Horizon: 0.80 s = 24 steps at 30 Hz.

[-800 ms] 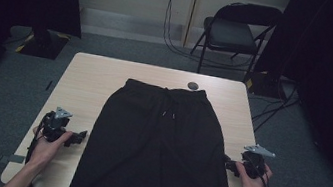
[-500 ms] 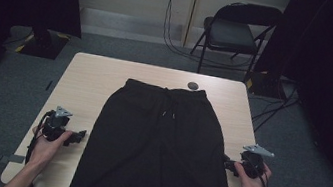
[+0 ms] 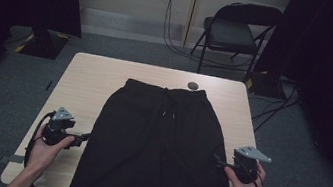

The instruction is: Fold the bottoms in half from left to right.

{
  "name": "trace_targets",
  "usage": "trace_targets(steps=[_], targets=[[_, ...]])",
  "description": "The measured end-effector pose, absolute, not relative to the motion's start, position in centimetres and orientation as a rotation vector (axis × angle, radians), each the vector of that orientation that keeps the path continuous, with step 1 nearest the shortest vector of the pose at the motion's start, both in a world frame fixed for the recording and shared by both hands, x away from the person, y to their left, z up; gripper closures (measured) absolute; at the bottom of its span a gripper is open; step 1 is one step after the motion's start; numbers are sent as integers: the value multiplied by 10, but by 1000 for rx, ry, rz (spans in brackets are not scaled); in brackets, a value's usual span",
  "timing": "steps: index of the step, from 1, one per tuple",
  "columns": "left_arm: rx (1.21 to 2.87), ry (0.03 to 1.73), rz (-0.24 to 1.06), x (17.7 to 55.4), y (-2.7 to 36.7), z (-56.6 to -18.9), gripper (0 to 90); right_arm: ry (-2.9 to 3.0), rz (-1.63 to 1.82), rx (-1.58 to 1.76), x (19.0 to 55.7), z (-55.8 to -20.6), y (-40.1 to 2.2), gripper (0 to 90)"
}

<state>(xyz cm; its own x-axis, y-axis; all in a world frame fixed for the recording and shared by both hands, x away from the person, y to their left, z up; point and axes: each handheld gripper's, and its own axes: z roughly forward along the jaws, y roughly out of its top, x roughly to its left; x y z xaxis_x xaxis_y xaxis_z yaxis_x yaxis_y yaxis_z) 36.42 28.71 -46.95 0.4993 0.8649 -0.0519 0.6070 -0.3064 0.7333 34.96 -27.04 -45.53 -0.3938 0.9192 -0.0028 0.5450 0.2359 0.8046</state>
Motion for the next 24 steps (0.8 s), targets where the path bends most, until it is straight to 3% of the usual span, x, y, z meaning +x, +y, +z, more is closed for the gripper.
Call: trace_targets(steps=[8, 12, 15, 24], targets=[[2042, 1088, 379, 361, 255, -458, 265, 2190, 1107, 1169, 325, -441, -208, 189], [2082, 1011, 406, 367, 232, -450, 272, 2298, 1124, 1068, 314, -439, -171, 226], [2060, 997, 331, 375, 224, -447, 278, 2347, 1127, 995, 312, -436, -152, 227], [2119, 926, 349, 399, 204, -455, 332, 2488, 1169, 816, 318, -439, -78, 288]])
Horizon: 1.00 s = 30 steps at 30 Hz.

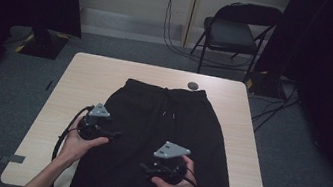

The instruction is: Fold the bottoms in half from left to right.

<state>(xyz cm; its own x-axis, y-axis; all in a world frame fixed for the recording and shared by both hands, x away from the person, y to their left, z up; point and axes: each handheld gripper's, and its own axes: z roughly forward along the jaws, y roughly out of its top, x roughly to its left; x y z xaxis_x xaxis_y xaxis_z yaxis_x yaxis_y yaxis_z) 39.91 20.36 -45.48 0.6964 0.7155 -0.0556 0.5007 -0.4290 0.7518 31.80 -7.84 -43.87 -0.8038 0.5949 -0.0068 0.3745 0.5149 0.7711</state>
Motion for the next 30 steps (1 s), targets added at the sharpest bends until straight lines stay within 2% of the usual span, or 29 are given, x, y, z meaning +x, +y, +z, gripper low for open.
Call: trace_targets(steps=[5, 6, 7, 10, 14, 23, 30], targets=[[2167, 926, 320, 405, 201, -477, 342, 2587, 1142, 783, 328, -458, -48, 283], [2209, 911, 350, 406, 202, -481, 342, 2603, 1129, 774, 331, -465, -35, 274], [2217, 908, 384, 407, 204, -483, 343, 2612, 1123, 771, 332, -467, -31, 269], [2199, 962, 346, 410, 210, -489, 363, 2634, 1109, 748, 334, -479, -17, 253], [2213, 936, 364, 408, 214, -495, 352, 2658, 1104, 742, 334, -493, -9, 240], [2213, 944, 365, 403, 214, -495, 353, 2618, 1116, 721, 326, -502, -13, 234], [2193, 954, 365, 405, 219, -492, 348, 2623, 1150, 685, 312, -504, -41, 235]])
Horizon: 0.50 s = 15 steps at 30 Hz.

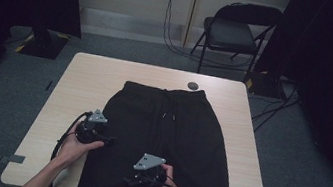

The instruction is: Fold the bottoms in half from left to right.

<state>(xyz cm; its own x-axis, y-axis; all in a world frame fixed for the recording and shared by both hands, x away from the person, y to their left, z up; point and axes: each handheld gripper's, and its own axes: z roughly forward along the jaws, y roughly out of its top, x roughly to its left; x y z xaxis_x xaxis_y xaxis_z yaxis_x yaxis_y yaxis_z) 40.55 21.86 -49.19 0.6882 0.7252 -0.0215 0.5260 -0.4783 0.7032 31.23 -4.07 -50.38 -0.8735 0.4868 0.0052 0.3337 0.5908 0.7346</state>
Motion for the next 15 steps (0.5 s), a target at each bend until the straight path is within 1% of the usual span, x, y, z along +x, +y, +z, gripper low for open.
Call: trace_targets(steps=[4, 7, 15], targets=[[2149, 970, 376, 406, 223, -489, 349, 2613, 1176, 671, 305, -505, -56, 235], [2151, 977, 393, 405, 223, -489, 349, 2619, 1178, 662, 301, -505, -62, 235], [2176, 952, 349, 405, 216, -490, 350, 2678, 1137, 611, 290, -501, -95, 235]])
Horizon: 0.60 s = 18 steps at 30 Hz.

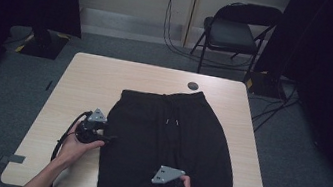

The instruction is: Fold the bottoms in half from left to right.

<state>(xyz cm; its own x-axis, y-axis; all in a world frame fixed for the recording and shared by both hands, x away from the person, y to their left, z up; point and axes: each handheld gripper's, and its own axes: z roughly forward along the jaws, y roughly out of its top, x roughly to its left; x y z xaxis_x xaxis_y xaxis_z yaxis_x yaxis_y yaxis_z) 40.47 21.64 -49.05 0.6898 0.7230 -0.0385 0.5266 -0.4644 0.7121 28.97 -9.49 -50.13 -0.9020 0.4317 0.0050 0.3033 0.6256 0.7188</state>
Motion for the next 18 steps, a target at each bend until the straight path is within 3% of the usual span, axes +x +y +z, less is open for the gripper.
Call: trace_targets(steps=[7, 14, 18], targets=[[2187, 939, 339, 403, 210, -491, 371, 2679, 1092, 656, 279, -498, -113, 236], [2194, 940, 380, 400, 203, -496, 399, 2600, 1178, 753, 286, -478, -91, 294], [2185, 933, 387, 397, 204, -497, 412, 2630, 1230, 672, 282, -464, -55, 344]])
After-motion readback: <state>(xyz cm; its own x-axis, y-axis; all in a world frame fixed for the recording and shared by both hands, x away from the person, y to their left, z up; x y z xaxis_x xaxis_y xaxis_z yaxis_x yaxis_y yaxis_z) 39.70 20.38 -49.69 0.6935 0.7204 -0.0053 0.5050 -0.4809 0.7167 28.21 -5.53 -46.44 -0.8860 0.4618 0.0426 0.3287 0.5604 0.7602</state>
